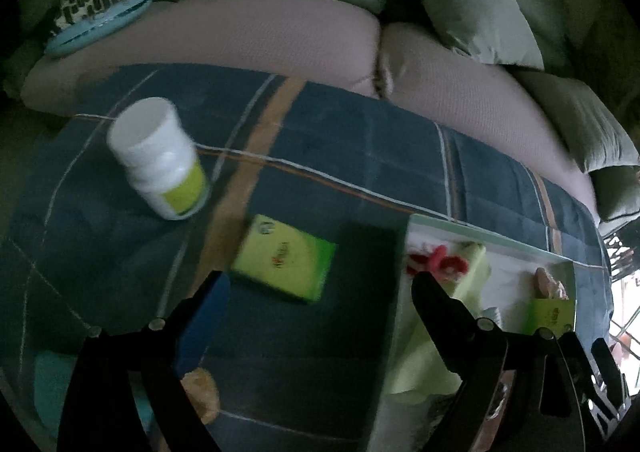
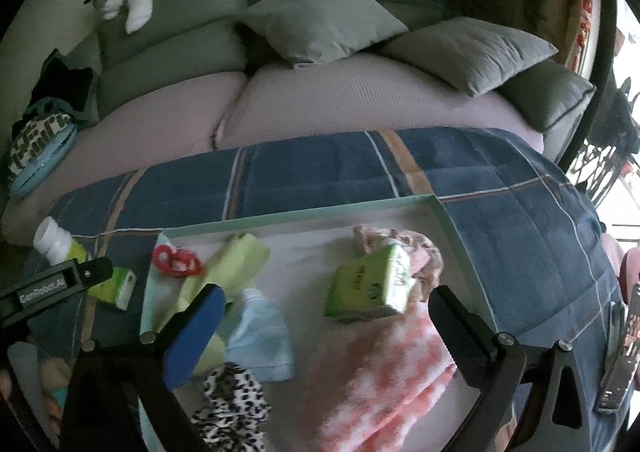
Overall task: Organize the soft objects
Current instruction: 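Withdraw both open tools from the tray back over the bed cover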
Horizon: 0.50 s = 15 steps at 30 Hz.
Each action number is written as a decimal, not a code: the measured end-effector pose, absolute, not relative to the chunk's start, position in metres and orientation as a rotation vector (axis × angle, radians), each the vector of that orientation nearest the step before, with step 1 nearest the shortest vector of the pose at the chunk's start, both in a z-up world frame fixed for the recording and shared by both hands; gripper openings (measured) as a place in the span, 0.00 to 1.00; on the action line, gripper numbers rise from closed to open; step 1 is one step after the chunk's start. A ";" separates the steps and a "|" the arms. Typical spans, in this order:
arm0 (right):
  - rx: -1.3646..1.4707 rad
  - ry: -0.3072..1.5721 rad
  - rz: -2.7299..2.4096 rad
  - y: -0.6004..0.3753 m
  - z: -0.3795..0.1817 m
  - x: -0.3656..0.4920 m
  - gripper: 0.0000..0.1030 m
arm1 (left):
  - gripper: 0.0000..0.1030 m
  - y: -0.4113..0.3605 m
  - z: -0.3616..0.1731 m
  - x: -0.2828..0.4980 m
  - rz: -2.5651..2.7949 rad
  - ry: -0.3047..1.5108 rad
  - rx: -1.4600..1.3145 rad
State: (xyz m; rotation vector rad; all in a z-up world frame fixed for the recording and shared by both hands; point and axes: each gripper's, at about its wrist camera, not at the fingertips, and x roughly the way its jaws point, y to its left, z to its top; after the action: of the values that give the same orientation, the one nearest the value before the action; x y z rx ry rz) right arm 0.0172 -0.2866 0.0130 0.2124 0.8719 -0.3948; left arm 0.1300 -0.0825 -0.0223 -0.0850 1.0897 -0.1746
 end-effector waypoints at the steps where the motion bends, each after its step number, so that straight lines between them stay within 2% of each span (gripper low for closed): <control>1: 0.210 0.871 -0.387 -0.284 0.013 0.018 1.00 | 0.90 -0.076 -0.021 0.130 -0.173 1.093 -0.088; 15: 0.204 0.883 -0.215 -0.229 0.014 0.031 1.00 | 0.90 0.004 0.007 0.114 -0.072 1.058 -0.133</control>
State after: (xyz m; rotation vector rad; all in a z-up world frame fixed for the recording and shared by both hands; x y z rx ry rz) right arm 0.0309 -0.2290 0.0140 0.2045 0.8832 -0.2151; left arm 0.1143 0.0036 0.0066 -0.1326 1.0582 -0.0724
